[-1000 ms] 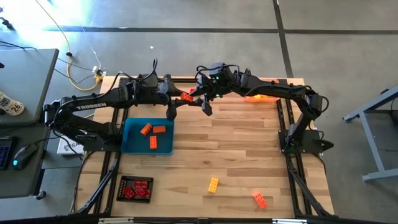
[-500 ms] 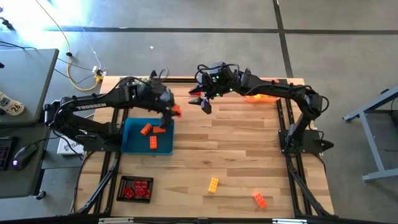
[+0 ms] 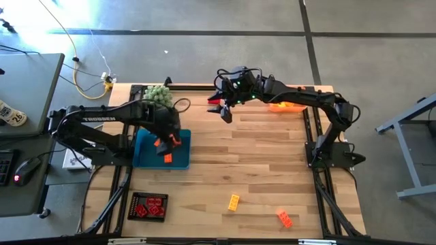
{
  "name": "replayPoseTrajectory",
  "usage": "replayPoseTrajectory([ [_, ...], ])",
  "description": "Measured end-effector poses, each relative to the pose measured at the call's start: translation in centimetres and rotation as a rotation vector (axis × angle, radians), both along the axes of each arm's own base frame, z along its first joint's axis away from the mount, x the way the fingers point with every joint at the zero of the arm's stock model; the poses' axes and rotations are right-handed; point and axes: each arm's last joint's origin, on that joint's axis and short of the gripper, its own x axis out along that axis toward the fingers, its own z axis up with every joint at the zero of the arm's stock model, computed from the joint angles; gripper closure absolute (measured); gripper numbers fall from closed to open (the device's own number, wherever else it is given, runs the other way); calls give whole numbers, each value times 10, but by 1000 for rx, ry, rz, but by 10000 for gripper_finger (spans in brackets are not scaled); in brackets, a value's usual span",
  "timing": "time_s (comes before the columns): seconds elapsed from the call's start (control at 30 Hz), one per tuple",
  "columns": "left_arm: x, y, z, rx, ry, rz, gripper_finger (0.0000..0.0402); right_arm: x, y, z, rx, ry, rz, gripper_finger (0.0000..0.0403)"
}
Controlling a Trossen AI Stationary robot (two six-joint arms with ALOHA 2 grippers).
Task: Sort & place blocks by color
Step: Put the orange game piece into the blue bin
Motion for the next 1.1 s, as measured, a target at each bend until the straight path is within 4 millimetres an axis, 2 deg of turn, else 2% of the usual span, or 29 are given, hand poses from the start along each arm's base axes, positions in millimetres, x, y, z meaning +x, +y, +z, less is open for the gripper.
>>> replayPoseTrajectory([
  [0.2, -8, -11, -3, -25, 107, -19, 287, 0, -1, 0, 14, 2, -9, 166],
  [0.4, -4, -17, -8, -12, 144, -24, 287, 0, -1, 0, 14, 1, -9, 166],
  [0.63, 9, -20, -42, -21, 201, -48, 287, 0, -1, 0, 14, 3, -9, 166],
  [0.9, 19, -18, -59, -18, 241, -89, 286, -1, -1, -1, 8, 8, -4, 166],
  [1.1, 28, -16, -72, -20, 279, -121, 244, -1, 0, -2, 12, 23, -4, 166],
])
